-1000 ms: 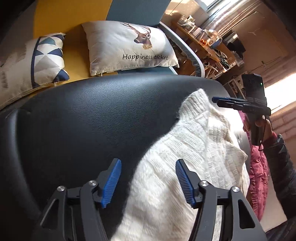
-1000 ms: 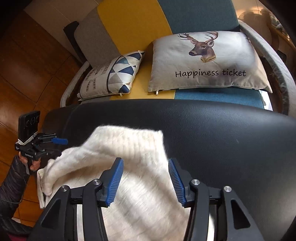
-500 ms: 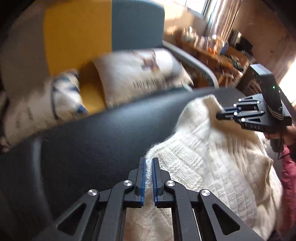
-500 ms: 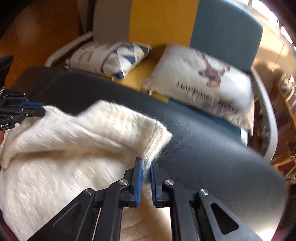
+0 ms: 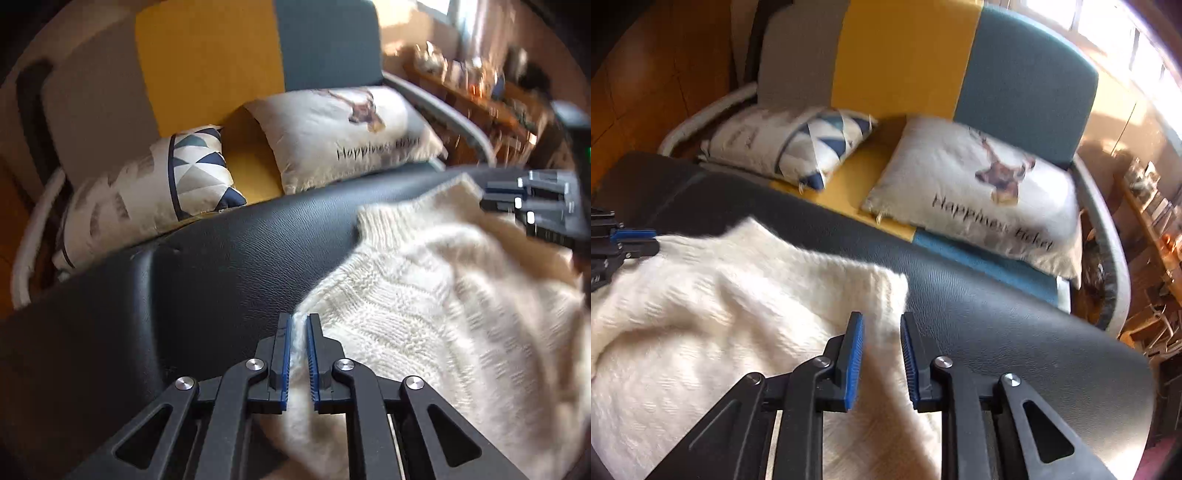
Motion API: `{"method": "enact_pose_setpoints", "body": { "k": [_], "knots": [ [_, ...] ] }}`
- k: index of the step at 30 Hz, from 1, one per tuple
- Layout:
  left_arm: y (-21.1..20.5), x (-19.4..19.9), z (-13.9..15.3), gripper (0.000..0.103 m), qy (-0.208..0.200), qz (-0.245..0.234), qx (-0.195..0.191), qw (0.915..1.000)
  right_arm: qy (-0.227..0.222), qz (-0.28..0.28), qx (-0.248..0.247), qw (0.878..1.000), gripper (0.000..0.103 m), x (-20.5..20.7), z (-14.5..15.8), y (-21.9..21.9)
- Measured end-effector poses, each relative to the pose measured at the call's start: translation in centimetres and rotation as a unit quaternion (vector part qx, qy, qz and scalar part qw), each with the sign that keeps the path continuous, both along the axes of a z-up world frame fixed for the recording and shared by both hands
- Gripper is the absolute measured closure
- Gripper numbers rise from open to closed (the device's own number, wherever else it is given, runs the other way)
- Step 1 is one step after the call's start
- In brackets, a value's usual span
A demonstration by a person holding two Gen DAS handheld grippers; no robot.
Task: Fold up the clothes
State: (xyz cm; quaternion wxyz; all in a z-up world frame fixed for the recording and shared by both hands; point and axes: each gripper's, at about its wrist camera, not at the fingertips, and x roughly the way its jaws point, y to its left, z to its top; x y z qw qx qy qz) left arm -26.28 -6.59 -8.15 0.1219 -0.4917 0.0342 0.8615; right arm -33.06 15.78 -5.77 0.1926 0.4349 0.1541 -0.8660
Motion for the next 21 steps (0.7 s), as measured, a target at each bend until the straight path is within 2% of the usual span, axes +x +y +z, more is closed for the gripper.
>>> {"method": "enact_pose_setpoints", "body": {
  "k": [3,6,7,10,12,13,15,16,17,21],
  "knots": [
    [-4.5,1.6,2.5,0.089,0.009,0.054,0.044,0.9976,0.023,0.037,-0.031,0.999,0.080,4.0,2.4,-1.4],
    [-11.2,5.6,4.0,0.089,-0.001,0.129,0.099,0.9867,-0.010,0.092,-0.084,0.992,0.080,7.3,2.6,-3.4],
    [-13.7,8.0,4.0,0.089,-0.005,0.159,0.102,0.9819,-0.025,0.104,-0.097,0.989,0.080,8.7,2.2,-4.3],
    [-21.3,15.3,4.0,0.087,-0.016,0.250,0.114,0.9615,-0.069,0.130,-0.134,0.980,0.080,13.0,0.5,-6.9],
    [-26.0,21.3,3.1,0.084,-0.037,0.309,0.139,0.9401,-0.088,0.143,-0.138,0.976,0.080,16.1,-0.9,-8.5],
    [-27.8,24.6,2.6,0.083,-0.049,0.336,0.138,0.9302,-0.098,0.145,-0.142,0.974,0.080,17.4,-1.6,-9.2],
    [-29.2,30.0,2.5,0.083,-0.050,0.359,0.120,0.9243,-0.119,0.139,-0.143,0.973,0.080,19.7,-2.9,-10.4],
    [-29.1,32.3,2.5,0.083,-0.044,0.356,0.121,0.9257,-0.130,0.135,-0.143,0.972,0.080,20.9,-3.5,-10.9],
    [-28.3,34.3,2.7,0.083,-0.036,0.342,0.115,0.9319,-0.138,0.129,-0.143,0.972,0.080,21.8,-4.1,-11.4],
    [-20.5,39.1,4.0,0.083,0.030,0.236,0.036,0.9706,-0.152,0.095,-0.150,0.972,0.080,24.0,-4.5,-12.1]
  ]
}}
